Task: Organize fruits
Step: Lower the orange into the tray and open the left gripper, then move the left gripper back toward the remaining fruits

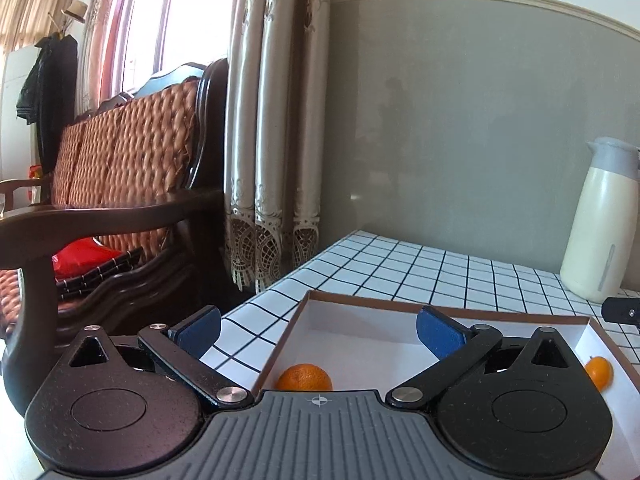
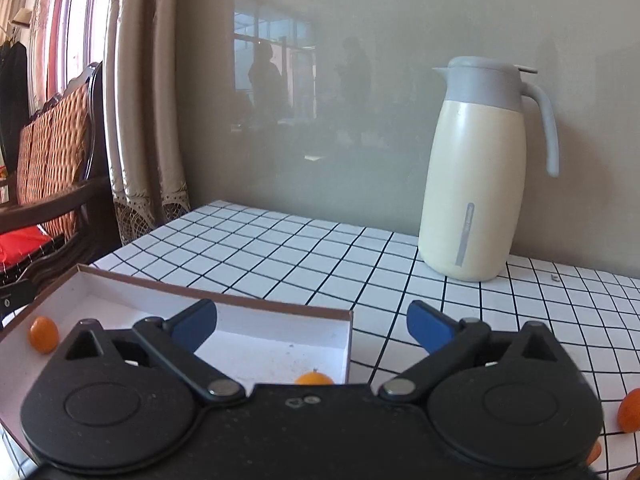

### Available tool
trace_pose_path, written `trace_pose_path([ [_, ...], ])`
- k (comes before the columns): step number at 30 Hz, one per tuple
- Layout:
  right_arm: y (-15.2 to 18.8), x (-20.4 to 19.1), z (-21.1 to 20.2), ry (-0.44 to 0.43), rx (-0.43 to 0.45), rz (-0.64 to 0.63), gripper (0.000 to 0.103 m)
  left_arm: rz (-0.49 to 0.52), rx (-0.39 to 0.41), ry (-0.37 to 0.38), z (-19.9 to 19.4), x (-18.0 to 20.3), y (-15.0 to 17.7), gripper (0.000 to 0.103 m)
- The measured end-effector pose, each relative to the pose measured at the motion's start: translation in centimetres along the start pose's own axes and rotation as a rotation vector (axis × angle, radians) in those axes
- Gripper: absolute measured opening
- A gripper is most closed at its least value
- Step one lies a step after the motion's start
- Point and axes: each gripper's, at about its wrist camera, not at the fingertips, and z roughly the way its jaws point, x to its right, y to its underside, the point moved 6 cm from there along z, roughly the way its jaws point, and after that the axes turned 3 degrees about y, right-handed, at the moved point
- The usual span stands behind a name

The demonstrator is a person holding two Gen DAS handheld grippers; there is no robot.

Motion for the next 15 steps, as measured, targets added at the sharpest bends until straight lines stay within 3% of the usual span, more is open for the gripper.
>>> trace_pose_path([
  [15, -0.1, 0.6, -4.3, 0.021, 0.053, -0.036, 0.096, 0.003, 0.005, 0.042, -3.8, 1.3, 0.1, 0.103],
])
